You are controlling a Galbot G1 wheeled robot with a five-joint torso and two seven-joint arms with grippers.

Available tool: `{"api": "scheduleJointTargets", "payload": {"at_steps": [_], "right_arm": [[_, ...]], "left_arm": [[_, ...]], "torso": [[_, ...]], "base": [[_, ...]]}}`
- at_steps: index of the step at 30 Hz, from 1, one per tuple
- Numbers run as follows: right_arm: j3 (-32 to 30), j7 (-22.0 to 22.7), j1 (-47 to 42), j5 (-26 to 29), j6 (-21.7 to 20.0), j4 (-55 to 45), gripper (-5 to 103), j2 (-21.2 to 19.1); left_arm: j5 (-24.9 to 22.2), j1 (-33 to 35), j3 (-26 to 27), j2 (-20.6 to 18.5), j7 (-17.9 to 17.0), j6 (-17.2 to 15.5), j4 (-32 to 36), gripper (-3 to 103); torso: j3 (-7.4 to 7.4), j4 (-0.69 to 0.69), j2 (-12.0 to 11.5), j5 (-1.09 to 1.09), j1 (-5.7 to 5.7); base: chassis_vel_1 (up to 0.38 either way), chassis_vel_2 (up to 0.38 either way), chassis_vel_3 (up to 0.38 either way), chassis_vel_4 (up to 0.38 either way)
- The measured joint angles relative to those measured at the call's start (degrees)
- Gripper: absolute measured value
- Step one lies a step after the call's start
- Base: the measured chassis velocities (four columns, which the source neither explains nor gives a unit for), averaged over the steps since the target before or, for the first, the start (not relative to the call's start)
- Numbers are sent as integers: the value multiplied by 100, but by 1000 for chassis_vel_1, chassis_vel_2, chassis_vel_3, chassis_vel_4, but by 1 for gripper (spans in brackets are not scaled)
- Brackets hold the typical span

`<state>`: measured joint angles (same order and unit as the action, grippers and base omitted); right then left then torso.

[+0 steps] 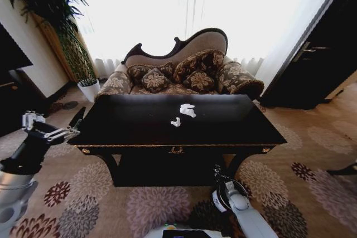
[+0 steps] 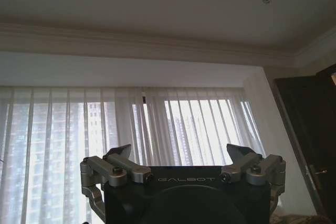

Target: Move to the front of the table and place the trash on the table into the trash bin.

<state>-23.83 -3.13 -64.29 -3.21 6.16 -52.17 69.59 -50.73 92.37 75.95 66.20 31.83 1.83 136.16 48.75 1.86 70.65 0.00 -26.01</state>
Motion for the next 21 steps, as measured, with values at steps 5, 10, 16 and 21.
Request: {"api": "scheduleJointTargets", "payload": {"at_steps": [5, 10, 16, 21], "right_arm": [[-76, -7, -24, 16, -63, 331, 0, -156], [-100, 6, 76, 215, -162, 797, 0, -320], [-107, 115, 241, 197, -376, 1204, 0, -307], [-128, 133, 225, 105, -480, 1282, -3, -244]], "left_arm": [[78, -84, -154, 68, -9, -39, 3, 100], [123, -97, -209, 119, -9, -40, 8, 100], [91, -45, -110, 105, -6, -20, 13, 100], [46, -16, -36, 100, -2, -6, 56, 100]], "torso": [[0, 0, 0, -1, 0], [0, 2, 0, -2, 0], [0, 0, 0, -1, 0], [0, 0, 0, 1, 0]], "base": [[0, 0, 0, 0], [0, 0, 0, 0], [0, 0, 0, 0], [0, 0, 0, 0]]}}
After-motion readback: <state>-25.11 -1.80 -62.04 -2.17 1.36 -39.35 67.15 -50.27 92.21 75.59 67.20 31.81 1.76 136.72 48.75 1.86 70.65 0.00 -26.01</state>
